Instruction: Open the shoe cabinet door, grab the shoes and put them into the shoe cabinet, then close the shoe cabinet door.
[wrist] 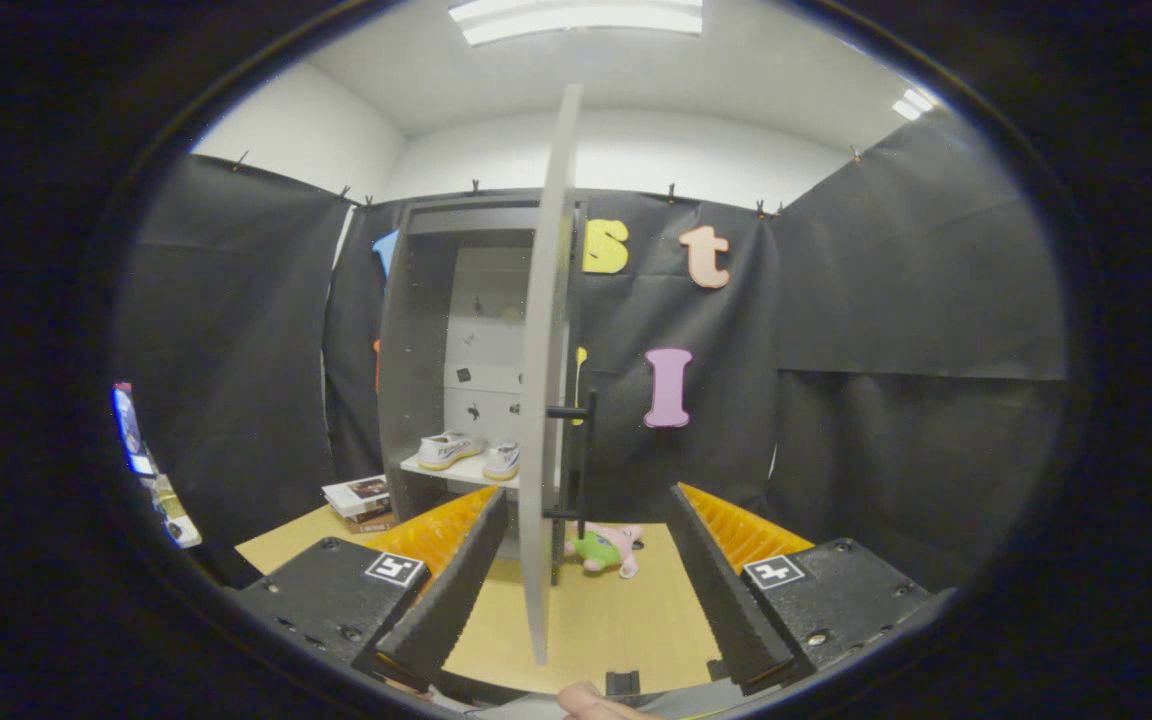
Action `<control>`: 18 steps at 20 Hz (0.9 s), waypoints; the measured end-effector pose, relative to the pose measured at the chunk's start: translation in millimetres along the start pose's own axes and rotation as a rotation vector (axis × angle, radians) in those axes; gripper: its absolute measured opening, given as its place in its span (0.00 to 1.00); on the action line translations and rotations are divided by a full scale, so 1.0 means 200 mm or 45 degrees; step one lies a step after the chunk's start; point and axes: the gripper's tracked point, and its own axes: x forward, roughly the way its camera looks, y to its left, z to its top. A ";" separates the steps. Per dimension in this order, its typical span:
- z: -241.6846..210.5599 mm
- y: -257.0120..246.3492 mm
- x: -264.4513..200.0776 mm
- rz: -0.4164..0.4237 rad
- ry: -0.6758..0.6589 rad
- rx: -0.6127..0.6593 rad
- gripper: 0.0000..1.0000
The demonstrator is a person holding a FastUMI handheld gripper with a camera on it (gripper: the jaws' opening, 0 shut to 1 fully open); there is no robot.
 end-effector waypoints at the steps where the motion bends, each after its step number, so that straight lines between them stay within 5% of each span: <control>1: 0.02 -0.08 0.03 -0.009 -0.004 0.016 1.00; 5: 0.07 -0.45 0.13 -0.065 -0.021 0.037 1.00; 12: -0.03 -0.85 0.36 0.010 0.067 -0.069 1.00; 18: 0.03 -0.69 0.51 0.115 0.018 0.019 1.00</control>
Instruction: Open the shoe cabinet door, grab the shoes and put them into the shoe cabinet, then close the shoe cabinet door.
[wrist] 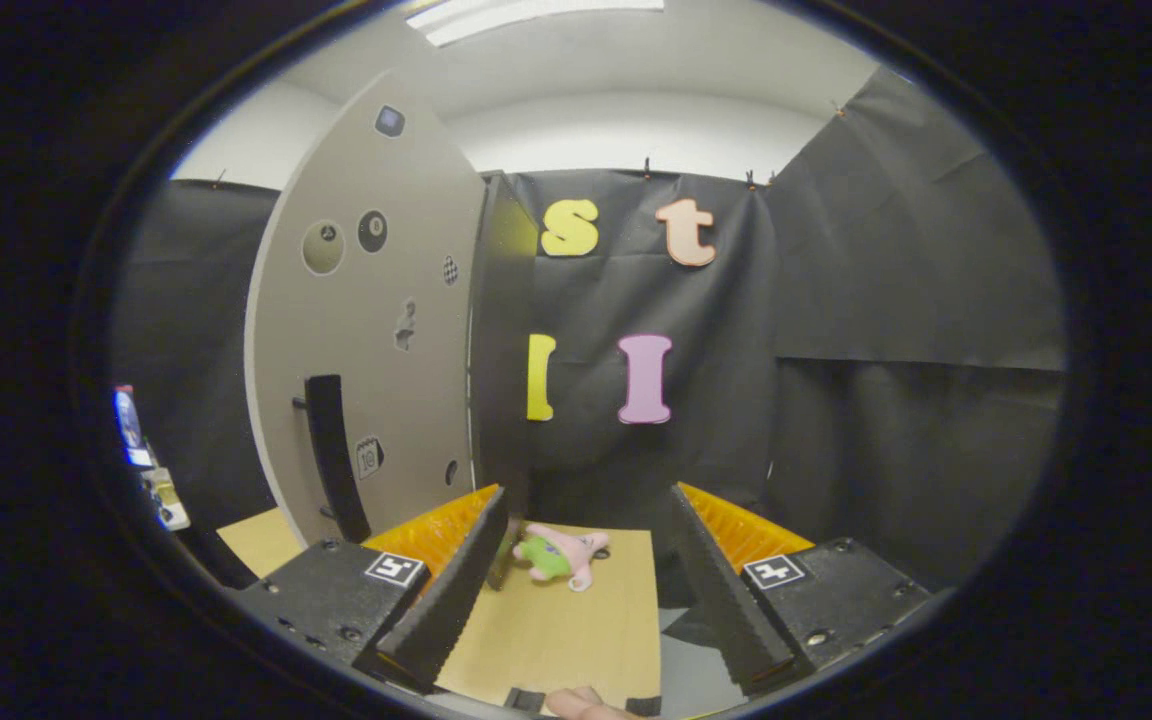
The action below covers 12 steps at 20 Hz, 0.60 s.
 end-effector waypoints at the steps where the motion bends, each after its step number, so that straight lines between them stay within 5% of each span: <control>1: 0.01 0.04 0.02 0.008 0.000 -0.003 1.00; 9: 0.02 0.53 0.15 0.085 0.012 -0.012 1.00; 12: 0.04 0.60 0.13 0.032 -0.020 0.002 0.93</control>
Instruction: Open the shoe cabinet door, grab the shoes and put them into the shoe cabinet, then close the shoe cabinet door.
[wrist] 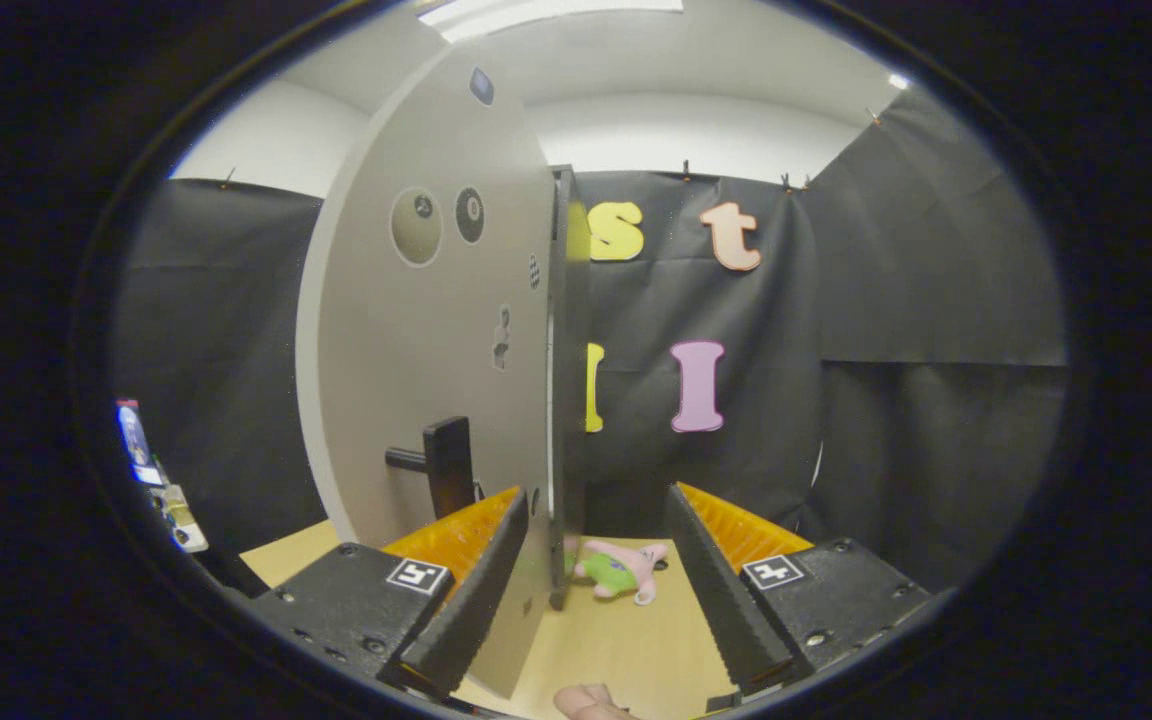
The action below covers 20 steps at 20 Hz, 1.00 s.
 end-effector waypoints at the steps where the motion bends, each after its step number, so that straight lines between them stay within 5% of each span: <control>1: 0.00 0.05 0.01 0.000 0.001 0.010 0.93; 8: -0.02 0.34 0.04 0.024 -0.003 0.043 0.93; 20: -0.04 0.66 0.20 -0.099 -0.045 0.169 0.93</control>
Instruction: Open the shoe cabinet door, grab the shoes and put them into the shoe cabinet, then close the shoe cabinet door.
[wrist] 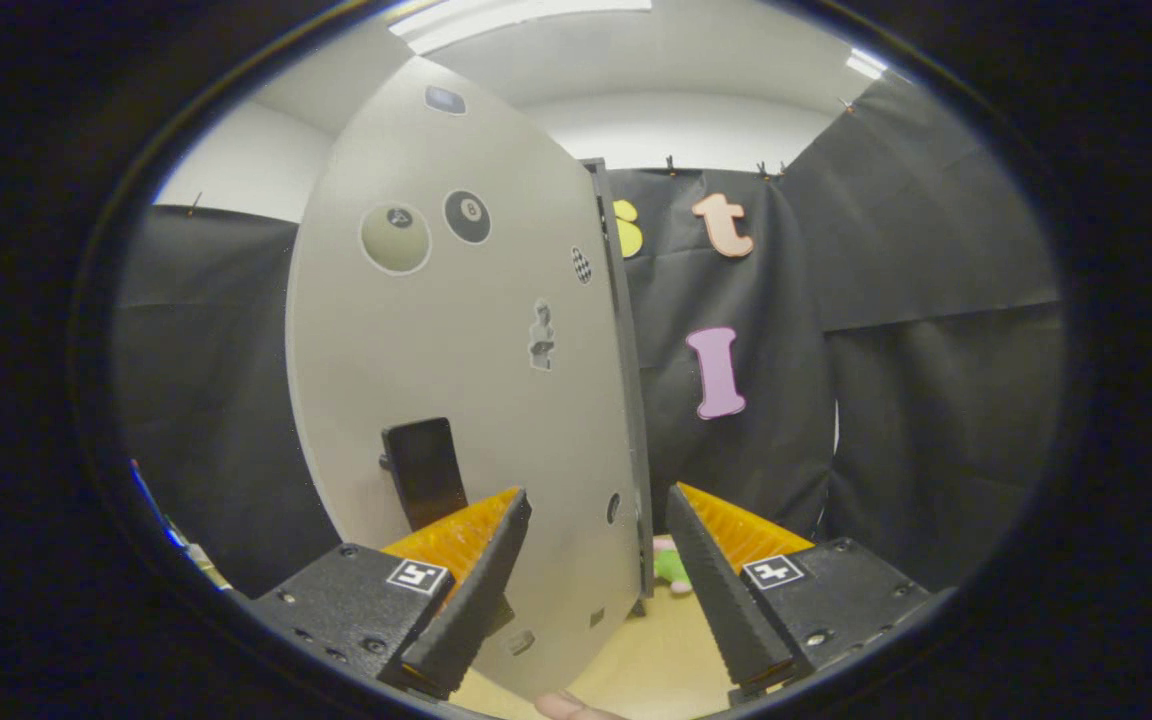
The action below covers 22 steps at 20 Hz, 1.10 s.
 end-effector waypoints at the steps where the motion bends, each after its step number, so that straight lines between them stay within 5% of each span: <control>1: 0.01 0.02 0.02 -0.002 -0.010 -0.024 0.93; 7: -0.08 0.23 0.10 -0.004 0.015 -0.083 0.94; 14: -0.24 0.68 0.15 0.170 -0.026 -0.074 0.94; 22: -0.65 0.52 0.09 0.106 0.058 -0.019 0.97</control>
